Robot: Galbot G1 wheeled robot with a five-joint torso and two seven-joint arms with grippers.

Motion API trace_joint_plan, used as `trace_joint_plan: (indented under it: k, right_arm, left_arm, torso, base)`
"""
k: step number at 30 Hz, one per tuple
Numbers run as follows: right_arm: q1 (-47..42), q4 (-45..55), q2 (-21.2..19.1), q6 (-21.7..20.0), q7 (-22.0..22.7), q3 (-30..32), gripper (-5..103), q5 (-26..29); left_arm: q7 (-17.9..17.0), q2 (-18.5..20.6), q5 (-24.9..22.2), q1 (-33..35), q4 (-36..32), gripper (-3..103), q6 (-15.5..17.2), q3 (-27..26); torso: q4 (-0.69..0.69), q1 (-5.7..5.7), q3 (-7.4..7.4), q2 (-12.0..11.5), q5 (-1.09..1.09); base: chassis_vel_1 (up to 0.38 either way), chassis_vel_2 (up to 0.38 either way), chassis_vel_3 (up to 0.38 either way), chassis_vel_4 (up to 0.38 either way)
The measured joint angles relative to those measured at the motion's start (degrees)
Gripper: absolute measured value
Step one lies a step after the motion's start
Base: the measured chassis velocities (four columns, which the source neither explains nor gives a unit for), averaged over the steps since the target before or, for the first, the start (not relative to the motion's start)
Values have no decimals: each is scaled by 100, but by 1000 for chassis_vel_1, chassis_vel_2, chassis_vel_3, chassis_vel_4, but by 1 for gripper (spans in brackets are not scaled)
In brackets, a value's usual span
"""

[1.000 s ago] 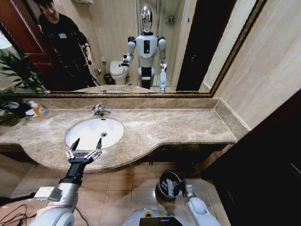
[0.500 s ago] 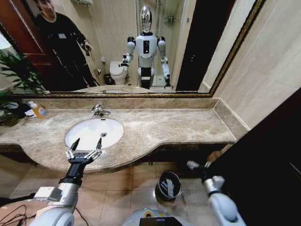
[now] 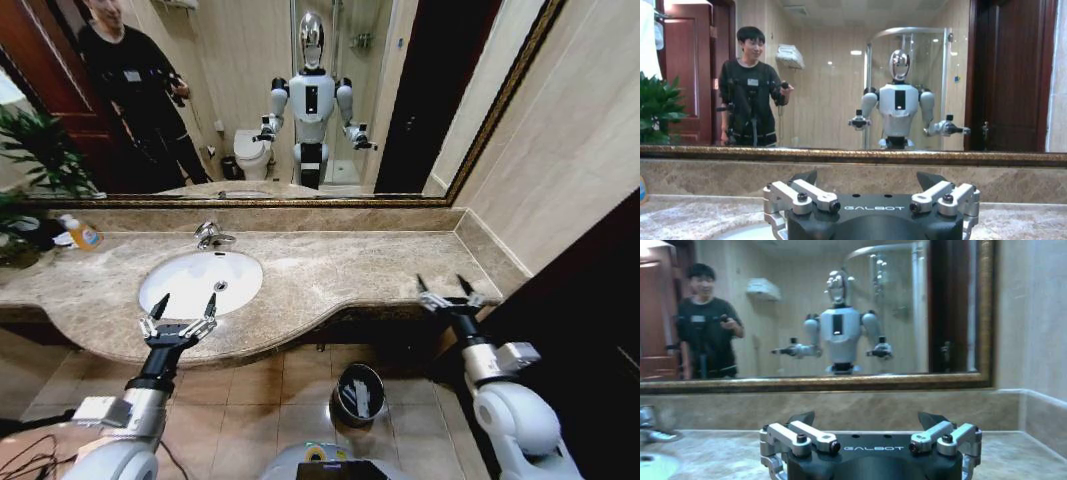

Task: Pick up the trash from the sink and place it in the trash bin.

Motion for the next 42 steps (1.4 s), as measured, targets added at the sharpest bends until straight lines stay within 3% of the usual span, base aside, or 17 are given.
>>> trace_joint_plan:
  k: [11, 42]
  right_arm:
    - [707, -497, -424, -189, 372, -370, 100, 44]
    - [713, -541, -442, -194, 427, -362, 100, 59]
  left_arm:
    - [0, 0, 0, 0, 0, 100, 0, 0]
    - [0, 0, 0, 0, 0, 100, 0, 0]
  torso:
    - [1, 0, 1, 0, -1]
    - [0, 0, 0, 0, 0]
  base:
    - [0, 0, 0, 0]
    - [0, 0, 0, 0]
